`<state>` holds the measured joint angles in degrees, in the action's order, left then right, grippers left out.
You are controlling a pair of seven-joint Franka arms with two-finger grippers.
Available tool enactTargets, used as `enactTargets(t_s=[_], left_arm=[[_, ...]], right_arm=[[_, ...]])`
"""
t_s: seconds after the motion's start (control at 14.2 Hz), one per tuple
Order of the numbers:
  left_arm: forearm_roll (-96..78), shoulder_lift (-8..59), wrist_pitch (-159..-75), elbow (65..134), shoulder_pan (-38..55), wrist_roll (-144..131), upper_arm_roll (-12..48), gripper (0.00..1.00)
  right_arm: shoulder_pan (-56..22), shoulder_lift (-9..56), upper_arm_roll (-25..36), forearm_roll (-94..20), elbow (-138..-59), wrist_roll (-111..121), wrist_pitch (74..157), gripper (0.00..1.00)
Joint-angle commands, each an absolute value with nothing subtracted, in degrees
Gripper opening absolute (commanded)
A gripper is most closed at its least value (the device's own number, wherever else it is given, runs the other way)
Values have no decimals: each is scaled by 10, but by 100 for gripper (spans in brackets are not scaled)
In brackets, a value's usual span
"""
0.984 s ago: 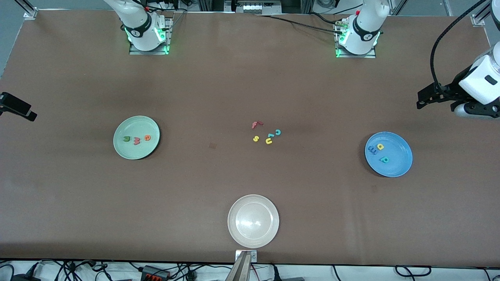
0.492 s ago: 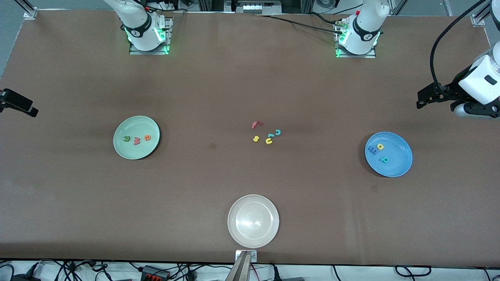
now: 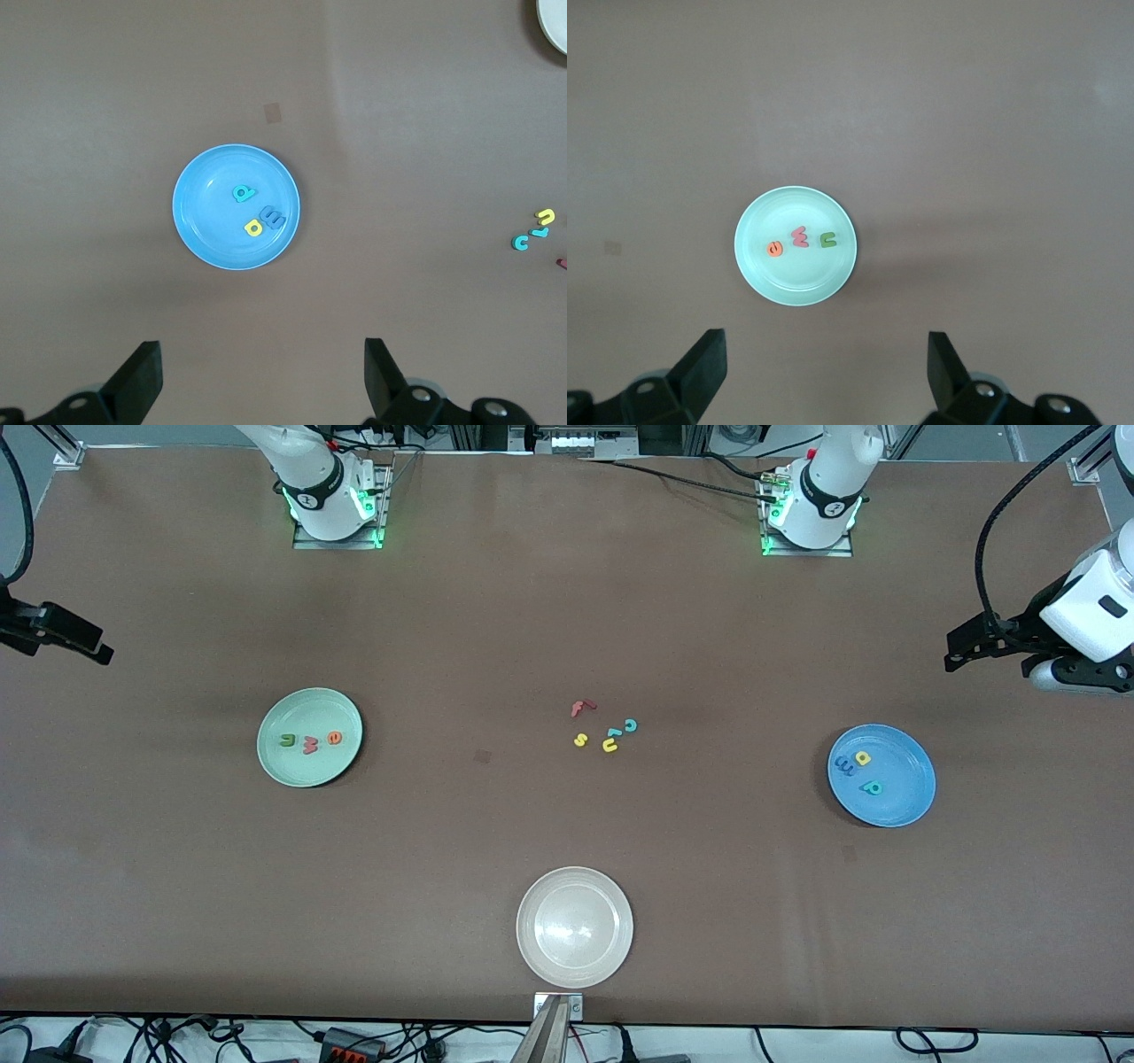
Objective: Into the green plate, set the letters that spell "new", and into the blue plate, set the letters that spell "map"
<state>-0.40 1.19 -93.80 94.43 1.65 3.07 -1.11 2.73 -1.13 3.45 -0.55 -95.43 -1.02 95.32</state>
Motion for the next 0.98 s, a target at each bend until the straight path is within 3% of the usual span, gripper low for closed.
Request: enactTargets(t_s=[0.0, 0.91], left_arm=[[-15, 15, -926, 931, 15, 43, -9, 100], [-15, 15, -925, 930, 15, 43, -9, 100]], right_arm=[[23, -49, 34, 7, -1003, 1, 969, 100], [24, -48, 34, 14, -995, 18, 940, 100]])
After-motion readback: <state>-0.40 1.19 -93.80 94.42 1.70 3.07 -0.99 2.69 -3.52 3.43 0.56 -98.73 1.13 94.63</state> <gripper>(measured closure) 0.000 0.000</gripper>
